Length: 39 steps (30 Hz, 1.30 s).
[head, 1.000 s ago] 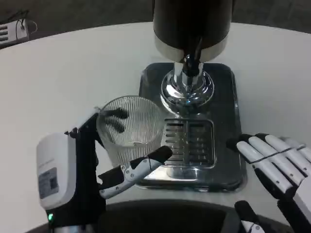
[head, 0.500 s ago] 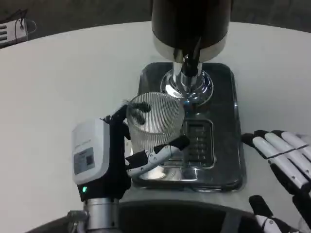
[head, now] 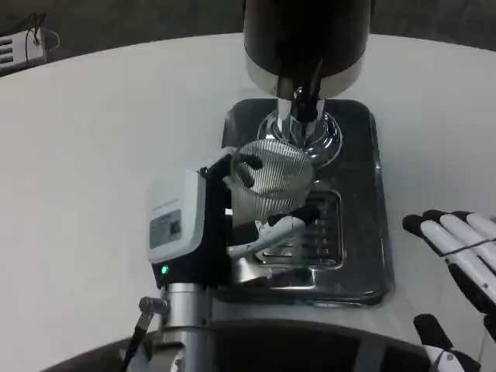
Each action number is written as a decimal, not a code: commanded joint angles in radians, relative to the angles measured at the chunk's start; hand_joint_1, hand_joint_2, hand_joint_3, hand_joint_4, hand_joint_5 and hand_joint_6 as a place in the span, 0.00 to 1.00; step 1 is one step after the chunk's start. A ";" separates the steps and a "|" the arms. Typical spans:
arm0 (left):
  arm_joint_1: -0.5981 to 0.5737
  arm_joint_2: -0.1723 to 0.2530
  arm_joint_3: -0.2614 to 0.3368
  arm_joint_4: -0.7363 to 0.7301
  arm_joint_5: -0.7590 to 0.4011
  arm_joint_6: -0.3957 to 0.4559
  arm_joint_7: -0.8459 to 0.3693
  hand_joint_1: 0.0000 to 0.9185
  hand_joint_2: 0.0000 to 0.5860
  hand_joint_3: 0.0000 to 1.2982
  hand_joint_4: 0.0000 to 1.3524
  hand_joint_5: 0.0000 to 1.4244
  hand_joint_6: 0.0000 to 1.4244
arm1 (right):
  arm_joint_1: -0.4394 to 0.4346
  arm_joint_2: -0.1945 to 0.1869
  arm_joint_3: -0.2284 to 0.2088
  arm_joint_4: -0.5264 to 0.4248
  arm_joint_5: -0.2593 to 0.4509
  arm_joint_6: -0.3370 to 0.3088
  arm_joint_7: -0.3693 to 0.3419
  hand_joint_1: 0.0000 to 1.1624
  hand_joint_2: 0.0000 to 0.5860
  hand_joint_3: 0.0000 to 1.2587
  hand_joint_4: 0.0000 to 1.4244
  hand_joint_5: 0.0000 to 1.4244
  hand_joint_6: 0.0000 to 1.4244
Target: Grasp the cup under the faucet to collect the drink, then remove the cup.
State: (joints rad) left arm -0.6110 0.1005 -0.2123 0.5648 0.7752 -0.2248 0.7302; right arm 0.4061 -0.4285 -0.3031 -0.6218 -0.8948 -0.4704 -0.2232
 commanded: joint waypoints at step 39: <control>0.030 0.026 -0.071 -0.066 -0.090 -0.047 -0.038 0.00 0.00 0.09 0.00 0.25 0.21 | 0.063 0.042 -0.068 -0.035 0.062 -0.062 -0.008 0.20 0.88 0.12 0.10 0.13 0.17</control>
State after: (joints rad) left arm -0.6326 0.1200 -0.2968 0.5568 0.7012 -0.2672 0.6876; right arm 0.4572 -0.3930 -0.3575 -0.6592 -0.8512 -0.5175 -0.2231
